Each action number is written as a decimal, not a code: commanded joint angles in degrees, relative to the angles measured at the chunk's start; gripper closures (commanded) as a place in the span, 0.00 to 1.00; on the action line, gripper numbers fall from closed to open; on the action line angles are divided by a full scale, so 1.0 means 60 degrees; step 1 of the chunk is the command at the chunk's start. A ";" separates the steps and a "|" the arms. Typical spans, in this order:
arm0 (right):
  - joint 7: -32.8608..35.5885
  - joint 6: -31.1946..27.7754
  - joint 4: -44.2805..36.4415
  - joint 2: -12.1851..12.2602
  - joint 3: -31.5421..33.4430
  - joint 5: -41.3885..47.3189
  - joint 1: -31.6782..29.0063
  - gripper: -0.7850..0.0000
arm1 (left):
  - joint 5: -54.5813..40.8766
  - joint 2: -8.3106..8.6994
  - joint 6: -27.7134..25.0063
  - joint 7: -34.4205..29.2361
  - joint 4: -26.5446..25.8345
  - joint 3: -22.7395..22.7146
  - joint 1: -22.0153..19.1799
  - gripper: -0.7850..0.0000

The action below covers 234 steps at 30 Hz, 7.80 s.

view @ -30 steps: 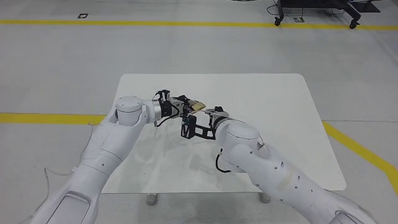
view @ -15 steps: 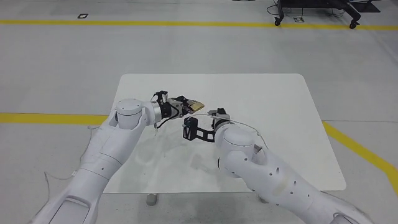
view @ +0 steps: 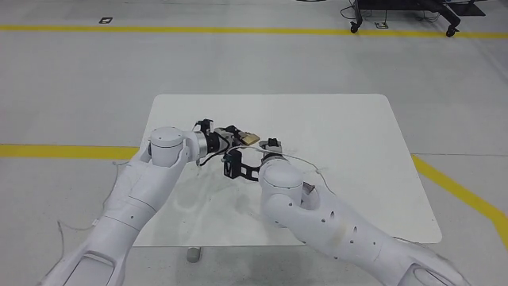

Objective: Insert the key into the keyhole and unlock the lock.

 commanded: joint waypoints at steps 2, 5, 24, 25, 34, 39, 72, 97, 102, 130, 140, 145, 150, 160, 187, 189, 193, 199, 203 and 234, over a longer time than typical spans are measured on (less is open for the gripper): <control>0.0095 -0.0016 0.0116 -0.0100 -0.0025 0.0012 0.0044 1.00 | 0.0002 -0.0012 0.0036 0.0009 0.0008 0.0014 -0.0009 1.00; 0.0137 -0.0048 0.0220 -0.0188 -0.0049 -0.0016 0.0048 1.00 | -0.0009 -0.0025 0.0087 0.0009 0.0029 0.0032 -0.0016 1.00; 0.0010 -0.0232 0.0503 -0.0542 0.0075 -0.0639 -0.0149 1.00 | 0.0102 -0.0060 0.0218 -0.0158 0.0141 0.0079 -0.0097 1.00; -0.0004 -0.0246 0.0527 -0.0553 0.0089 -0.0666 -0.0161 1.00 | 0.0099 -0.0063 0.0230 -0.0179 0.0144 0.0085 -0.0100 1.00; -0.0113 -0.0355 0.0827 -0.0671 0.0059 -0.0979 -0.0168 1.00 | 0.0105 -0.0084 0.0297 -0.0299 0.0219 0.0123 -0.0141 1.00; -0.0127 -0.0370 0.0873 -0.0735 0.0056 -0.1061 -0.0171 1.00 | 0.0146 -0.0092 0.0314 -0.0337 0.0236 0.0144 -0.0162 1.00; -0.0337 -0.0580 0.0821 -0.0951 0.0087 -0.1503 -0.0425 1.00 | 0.0177 -0.0134 0.0488 -0.0197 0.0237 0.0129 -0.0126 1.00; -0.0539 -0.0782 0.0770 -0.1102 0.0070 -0.1940 -0.0585 1.00 | 0.0113 -0.0165 0.0587 -0.0279 0.0325 0.0109 -0.0153 1.00; -0.0605 -0.0848 0.0791 -0.1140 0.0056 -0.1999 -0.0611 1.00 | 0.0086 -0.0172 0.0593 -0.0312 0.0340 0.0108 -0.0162 1.00; -0.3953 -0.3441 -0.2108 -0.0242 0.3230 -0.1908 -0.2872 1.00 | -0.0611 -0.0148 0.0897 -0.2116 0.0909 0.0029 -0.0449 1.00; -0.4677 -0.3841 -0.2273 -0.0117 0.3473 -0.2042 -0.3153 1.00 | -0.0692 -0.0191 0.1025 -0.2431 0.1157 0.0247 -0.0621 1.00; -0.4715 -0.3773 -0.2117 -0.0140 0.3371 -0.2125 -0.3031 1.00 | -0.0566 -0.0192 0.0968 -0.2437 0.1162 0.0341 -0.0647 1.00; -0.4620 -0.3723 -0.2027 -0.0167 0.3358 -0.2078 -0.2961 1.00 | -0.0531 -0.0188 0.0956 -0.2502 0.1159 0.0395 -0.0658 1.00; -0.4607 -0.3772 -0.2007 -0.0186 0.3341 -0.1993 -0.2953 1.00 | -0.0585 -0.0186 0.0971 -0.2558 0.1197 0.0443 -0.0682 1.00; -0.4299 -0.3643 -0.2127 -0.0210 0.3310 -0.2228 -0.3118 1.00 | -0.0656 -0.0154 0.0789 -0.2523 0.1112 0.0454 -0.0660 1.00; -0.4204 -0.3635 -0.2084 -0.0231 0.3282 -0.2182 -0.3080 1.00 | -0.0607 -0.0150 0.0784 -0.2482 0.1096 0.0468 -0.0663 1.00; -0.4004 -0.3606 -0.2010 -0.0278 0.3190 -0.2147 -0.2977 1.00 | -0.0523 -0.0143 0.0808 -0.2492 0.1067 0.0515 -0.0669 1.00; -0.3574 -0.3582 -0.1842 -0.0376 0.2906 -0.2177 -0.2783 1.00 | -0.0526 -0.0140 0.0808 -0.2445 0.1060 0.0527 -0.0665 1.00; -0.3368 -0.3576 -0.1760 -0.0439 0.2809 -0.2069 -0.2678 1.00 | -0.0559 -0.0138 0.0787 -0.2388 0.1040 0.0511 -0.0652 1.00; -0.3003 -0.3245 -0.1604 -0.0625 0.2888 -0.1740 -0.2531 0.00 | -0.0746 -0.0102 0.0898 -0.2234 0.0821 0.0465 -0.0520 1.00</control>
